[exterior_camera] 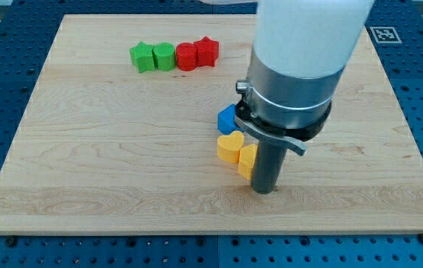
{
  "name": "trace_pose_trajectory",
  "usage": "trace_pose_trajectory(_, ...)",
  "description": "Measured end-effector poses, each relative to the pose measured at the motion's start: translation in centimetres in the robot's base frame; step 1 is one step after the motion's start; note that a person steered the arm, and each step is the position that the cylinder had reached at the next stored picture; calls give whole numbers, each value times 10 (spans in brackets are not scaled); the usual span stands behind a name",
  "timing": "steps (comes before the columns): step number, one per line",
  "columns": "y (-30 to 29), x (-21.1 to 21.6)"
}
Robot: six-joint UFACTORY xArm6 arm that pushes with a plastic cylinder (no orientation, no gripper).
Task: Slide yellow hexagon a bit down
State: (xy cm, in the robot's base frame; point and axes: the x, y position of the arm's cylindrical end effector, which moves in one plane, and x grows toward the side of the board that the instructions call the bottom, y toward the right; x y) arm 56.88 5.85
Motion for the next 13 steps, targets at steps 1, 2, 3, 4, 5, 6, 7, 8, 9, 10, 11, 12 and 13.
trace_pose_trajectory(1,-2,-8)
trace_pose_trajectory(2,-8,-17)
trace_pose_trajectory(3,14,2)
trace_pose_trajectory(4,67,15)
trace_pose_trajectory(5,94,-33)
trace_pose_trajectory(6,88,-80)
trace_pose_trajectory(7,37,-82)
trace_pose_trajectory(8,11,-84)
trace_pose_trajectory(9,0,-84)
trace_pose_trajectory(10,0,-83)
trace_pose_trajectory(11,0,-82)
trace_pose_trajectory(12,0,-80)
trace_pose_trajectory(13,0,-77)
